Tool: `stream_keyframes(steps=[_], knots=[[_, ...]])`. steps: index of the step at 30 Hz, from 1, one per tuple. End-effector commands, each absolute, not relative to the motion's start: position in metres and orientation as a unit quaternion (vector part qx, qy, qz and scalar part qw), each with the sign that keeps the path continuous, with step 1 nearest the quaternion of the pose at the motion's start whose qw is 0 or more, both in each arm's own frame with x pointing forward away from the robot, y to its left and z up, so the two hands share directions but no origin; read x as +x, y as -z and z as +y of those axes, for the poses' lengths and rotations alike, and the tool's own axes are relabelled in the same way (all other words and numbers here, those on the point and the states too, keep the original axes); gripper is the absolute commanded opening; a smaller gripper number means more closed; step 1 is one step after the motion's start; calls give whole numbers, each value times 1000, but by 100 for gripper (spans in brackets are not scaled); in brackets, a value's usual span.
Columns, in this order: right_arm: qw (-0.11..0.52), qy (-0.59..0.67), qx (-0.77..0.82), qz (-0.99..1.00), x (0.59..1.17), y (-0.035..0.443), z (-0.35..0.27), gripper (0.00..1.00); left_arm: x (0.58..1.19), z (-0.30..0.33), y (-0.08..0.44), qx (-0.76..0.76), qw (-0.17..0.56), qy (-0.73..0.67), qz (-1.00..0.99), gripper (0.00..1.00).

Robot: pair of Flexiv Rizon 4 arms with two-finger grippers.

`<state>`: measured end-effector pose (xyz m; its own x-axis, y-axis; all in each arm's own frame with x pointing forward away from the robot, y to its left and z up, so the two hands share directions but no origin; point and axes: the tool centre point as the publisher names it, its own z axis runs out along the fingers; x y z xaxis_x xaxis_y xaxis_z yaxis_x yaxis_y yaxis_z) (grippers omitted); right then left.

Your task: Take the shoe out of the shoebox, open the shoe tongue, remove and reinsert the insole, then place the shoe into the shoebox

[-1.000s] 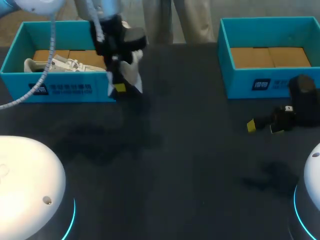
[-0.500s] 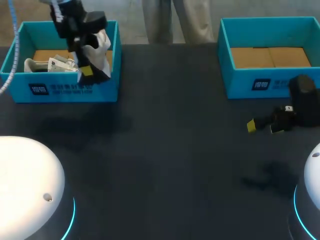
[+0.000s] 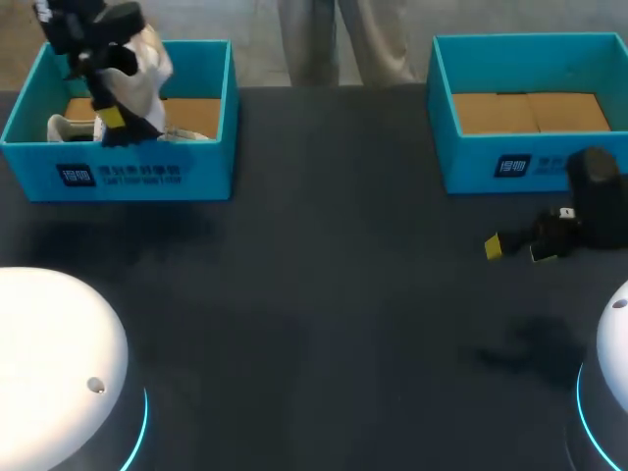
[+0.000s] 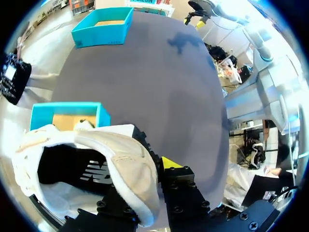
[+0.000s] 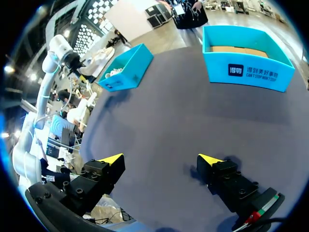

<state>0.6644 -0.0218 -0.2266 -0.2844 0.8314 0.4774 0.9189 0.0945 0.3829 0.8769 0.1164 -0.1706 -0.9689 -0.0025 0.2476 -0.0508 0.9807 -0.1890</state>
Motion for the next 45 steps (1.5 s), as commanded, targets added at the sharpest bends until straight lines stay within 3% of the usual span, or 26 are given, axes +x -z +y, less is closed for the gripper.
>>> stream_keyframes(steps=[1, 23, 45], knots=[[68, 315, -595, -736, 664, 227, -21, 100, 892, 143, 168, 8, 138, -89, -986, 0], [68, 315, -595, -736, 664, 227, -21, 100, 970, 226, 179, 47, 172, -16, -984, 0], [68, 315, -595, -736, 664, 227, -21, 100, 970, 226, 179, 47, 172, -16, -984, 0]])
